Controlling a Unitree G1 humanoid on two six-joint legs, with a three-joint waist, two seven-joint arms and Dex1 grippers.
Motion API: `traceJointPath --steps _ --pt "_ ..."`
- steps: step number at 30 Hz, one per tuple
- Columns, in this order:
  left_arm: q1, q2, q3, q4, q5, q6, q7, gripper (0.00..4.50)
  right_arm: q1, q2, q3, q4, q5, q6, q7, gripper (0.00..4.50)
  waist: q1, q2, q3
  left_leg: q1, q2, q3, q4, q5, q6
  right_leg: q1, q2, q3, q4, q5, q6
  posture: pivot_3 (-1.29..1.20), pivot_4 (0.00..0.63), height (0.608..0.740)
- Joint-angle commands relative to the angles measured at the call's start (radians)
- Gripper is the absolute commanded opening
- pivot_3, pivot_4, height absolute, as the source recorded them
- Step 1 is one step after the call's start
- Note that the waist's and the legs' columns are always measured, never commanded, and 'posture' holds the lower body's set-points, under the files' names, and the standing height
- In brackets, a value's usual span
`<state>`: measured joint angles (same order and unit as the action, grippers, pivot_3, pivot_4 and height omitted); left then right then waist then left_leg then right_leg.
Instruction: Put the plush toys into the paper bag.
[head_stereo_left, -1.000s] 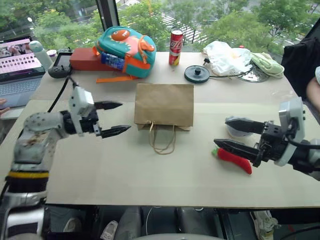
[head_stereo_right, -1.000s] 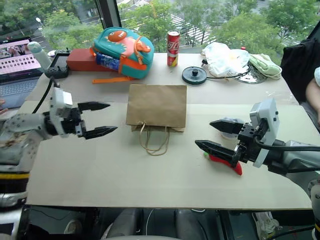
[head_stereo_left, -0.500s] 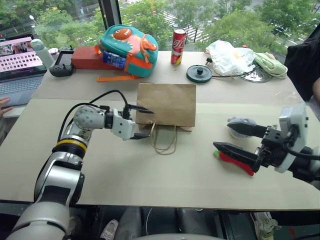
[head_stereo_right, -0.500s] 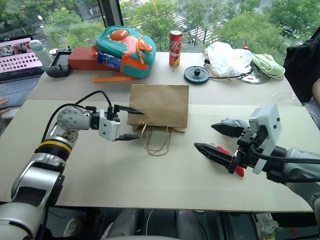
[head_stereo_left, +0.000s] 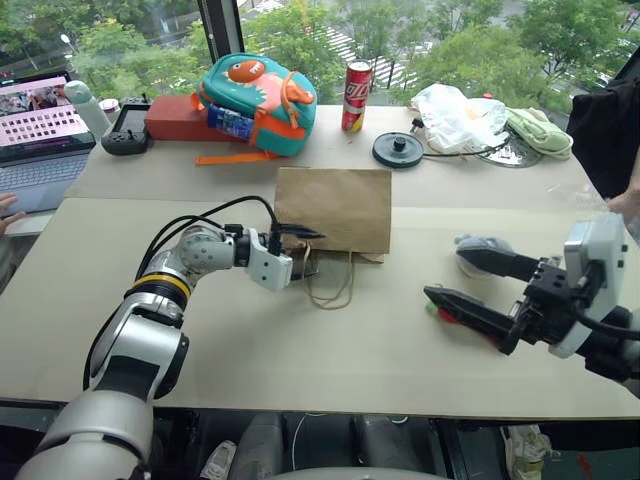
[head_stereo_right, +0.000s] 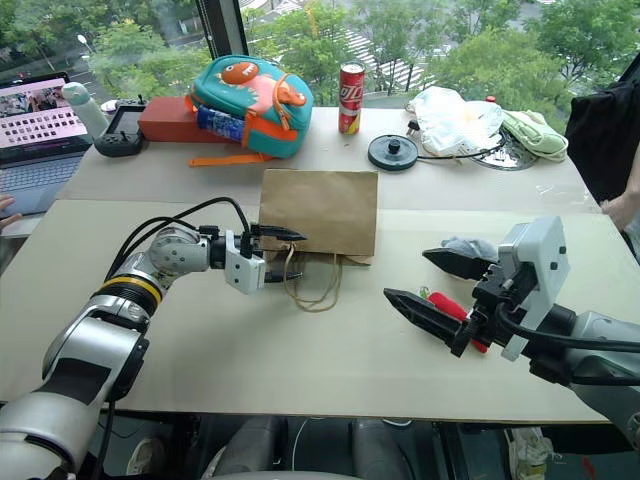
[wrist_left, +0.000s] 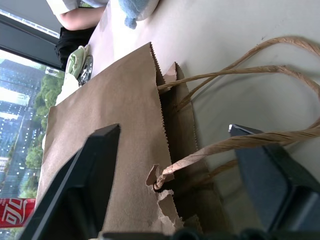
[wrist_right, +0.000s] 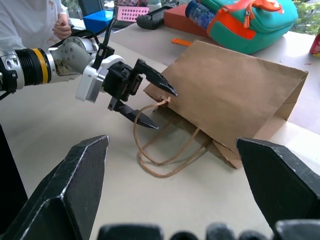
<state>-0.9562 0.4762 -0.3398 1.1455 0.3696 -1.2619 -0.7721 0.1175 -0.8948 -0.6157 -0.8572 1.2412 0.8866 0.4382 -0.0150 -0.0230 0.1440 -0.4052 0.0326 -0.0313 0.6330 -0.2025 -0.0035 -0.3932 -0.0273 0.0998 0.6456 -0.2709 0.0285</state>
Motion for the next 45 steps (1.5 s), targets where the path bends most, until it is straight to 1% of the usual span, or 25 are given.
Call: traceJointPath --steps 1,2,6,7,11,12,15,17,19,21,22,24,27,30,32,34,36,39,42,44,45 --pt "-0.026 0.005 -0.012 0.003 0.012 -0.018 0.038 2.02 0.0 -0.016 -0.022 -0.018 0.018 -0.042 -0.004 4.5 0.0 0.0 0.0 0.0 0.0 0.0 0.0 0.0 0.0 0.0 0.0 0.0 0.0 0.0 0.0 0.0 0.15 0.739" --pt "-0.027 0.005 -0.015 0.005 0.013 -0.02 0.042 1.75 0.001 -0.018 -0.019 -0.017 0.016 -0.045 -0.004 4.5 0.0 0.0 0.0 0.0 0.0 0.0 0.0 0.0 0.0 0.0 0.0 0.0 0.0 0.0 0.0 0.0 0.15 0.739" --pt "-0.027 0.011 -0.025 0.009 0.027 -0.018 0.067 0.33 -0.004 -0.02 -0.004 -0.015 0.014 -0.055 -0.006 4.5 0.0 0.0 0.0 0.0 0.0 0.0 0.0 0.0 0.0 0.0 0.0 0.0 0.0 0.0 0.0 0.0 0.15 0.739" --pt "-0.027 0.012 -0.027 0.01 0.029 -0.018 0.072 0.08 -0.004 -0.021 -0.002 -0.014 0.013 -0.056 -0.005 4.5 0.0 0.0 0.0 0.0 0.0 0.0 0.0 0.0 0.0 0.0 0.0 0.0 0.0 0.0 0.0 0.0 0.15 0.739" --pt "-0.026 0.015 -0.033 0.01 0.031 -0.008 0.086 0.08 -0.01 -0.024 0.015 -0.007 0.002 -0.067 -0.005 4.5 0.0 0.0 0.0 0.0 0.0 0.0 0.0 0.0 0.0 0.0 0.0 0.0 0.0 0.0 0.0 0.0 0.15 0.739" --pt "-0.025 0.011 -0.027 0.009 0.008 -0.001 0.07 0.08 -0.015 -0.025 0.02 -0.004 -0.001 -0.071 -0.005 4.5 0.0 0.0 0.0 0.0 0.0 0.0 0.0 0.0 0.0 0.0 0.0 0.0 0.0 0.0 0.0 0.0 0.15 0.739" --pt "-0.022 -0.002 -0.003 -0.006 -0.091 0.028 -0.007 0.08 -0.031 -0.027 0.033 0.009 -0.017 -0.082 -0.005 4.5 -0.001 0.0 0.0 0.0 0.0 0.0 0.0 0.0 0.0 0.0 0.0 0.0 0.0 0.0 0.0 0.0 0.15 0.739" --pt "-0.011 -0.016 0.023 -0.053 -0.218 0.089 -0.11 0.08 -0.04 -0.027 0.036 0.024 -0.028 -0.087 -0.007 4.5 -0.001 0.0 0.0 0.001 0.0 0.0 0.0 0.0 0.0 0.0 0.0 0.0 0.0 0.0 0.0 0.0 0.15 0.739" --pt "0.01 -0.024 0.047 -0.146 -0.364 0.191 -0.233 0.08 -0.04 -0.03 0.032 0.036 -0.042 -0.089 -0.001 4.5 -0.001 0.0 0.0 0.0 0.0 0.0 0.0 0.0 0.0 0.001 0.0 0.0 0.0 0.0 0.0 0.0 0.15 0.739" --pt "0.037 -0.015 0.075 -0.285 -0.498 0.352 -0.334 0.08 -0.043 -0.031 0.027 0.052 -0.058 -0.091 -0.001 4.5 -0.001 0.0 0.0 0.0 0.0 0.0 0.0 0.0 0.0 0.001 0.0 0.0 0.0 0.001 -0.001 0.0 0.15 0.739" --pt "0.05 -0.005 0.088 -0.354 -0.546 0.434 -0.367 0.08 -0.045 -0.031 0.025 0.06 -0.062 -0.09 -0.002 4.5 -0.002 0.0 0.0 0.0 0.0 0.0 0.0 0.0 0.0 0.0 0.0 0.0 0.0 0.001 -0.002 0.0 0.15 0.739" --pt "0.069 0.012 0.114 -0.459 -0.598 0.564 -0.392 0.08 -0.044 -0.032 0.025 0.07 -0.075 -0.089 0.0 4.5 -0.003 0.0 0.0 0.0 0.0 -0.001 0.0 0.0 0.0 0.001 0.0 0.0 0.0 0.001 -0.002 0.0 0.15 0.739" --pt "0.079 0.031 0.147 -0.577 -0.636 0.768 -0.39 0.08 -0.043 -0.032 0.045 0.083 -0.104 -0.084 -0.002 4.5 -0.006 0.0 0.0 0.001 0.0 -0.001 0.0 0.0 0.0 0.001 0.001 0.0 0.001 0.001 -0.001 0.0 0.15 0.739" --pt "0.078 0.024 0.183 -0.666 -0.67 0.969 -0.349 0.08 -0.054 -0.019 0.088 0.091 -0.136 -0.08 -0.021 4.5 -0.006 0.0 0.0 0.002 0.0 -0.001 0.0 0.0 0.0 0.002 0.001 0.0 0.001 0.0 0.001 0.0 0.15 0.739" --pt "0.079 0.016 0.2 -0.704 -0.679 1.053 -0.33 0.08 -0.059 -0.017 0.119 0.093 -0.16 -0.078 -0.026 4.5 -0.006 0.0 0.0 0.003 0.0 -0.001 0.001 0.0 0.0 0.002 0.001 0.0 0.001 -0.001 0.002 0.0 0.15 0.739" --pt "0.087 0.01 0.203 -0.715 -0.662 1.07 -0.328 0.08 -0.1 0.001 0.201 0.094 -0.193 -0.074 -0.052 4.5 -0.006 0.0 0.0 0.002 0.0 -0.002 0.001 0.0 0.0 0.002 0.001 -0.001 0.001 -0.003 0.005 0.0 0.15 0.739" --pt "0.096 0.004 0.205 -0.724 -0.647 1.083 -0.326 0.08 -0.171 0.049 0.3 0.096 -0.209 -0.067 -0.103 4.5 -0.011 0.0 0.0 0.003 0.0 -0.002 0.001 0.0 0.0 0.003 0.001 0.0 0.0 -0.003 0.005 0.0 0.15 0.739" --pt "0.109 -0.002 0.207 -0.741 -0.636 1.095 -0.33 0.08 -0.301 0.171 0.448 0.132 -0.267 -0.033 -0.233 4.5 -0.019 0.0 0.0 0.003 0.001 -0.002 0.0 0.0 0.0 0.002 0.002 0.0 0.001 -0.003 0.004 0.0 0.15 0.739" --pt "0.118 -0.007 0.208 -0.747 -0.629 1.099 -0.331 0.08 -0.389 0.298 0.549 0.186 -0.313 0.005 -0.346 4.5 -0.025 0.0 0.0 0.003 0.001 -0.003 0.0 0.0 0.0 0.002 0.002 0.0 0.001 -0.002 0.002 0.0 0.15 0.739" --pt "0.119 -0.01 0.211 -0.751 -0.63 1.108 -0.33 0.0 -0.406 0.344 0.577 0.205 -0.347 0.02 -0.39 3.97 -0.025 0.0 0.0 0.002 0.001 -0.003 0.0 0.0 0.0 0.002 0.002 0.0 0.001 0.001 -0.002 0.0 0.15 0.739" --pt "0.117 -0.012 0.212 -0.752 -0.63 1.111 -0.329 0.0 -0.406 0.357 0.585 0.205 -0.355 0.023 -0.396 3.84 -0.022 0.0 0.0 0.001 0.001 -0.003 0.0 0.0 0.0 0.001 0.002 0.0 0.0 0.001 -0.002 0.0 0.15 0.739"
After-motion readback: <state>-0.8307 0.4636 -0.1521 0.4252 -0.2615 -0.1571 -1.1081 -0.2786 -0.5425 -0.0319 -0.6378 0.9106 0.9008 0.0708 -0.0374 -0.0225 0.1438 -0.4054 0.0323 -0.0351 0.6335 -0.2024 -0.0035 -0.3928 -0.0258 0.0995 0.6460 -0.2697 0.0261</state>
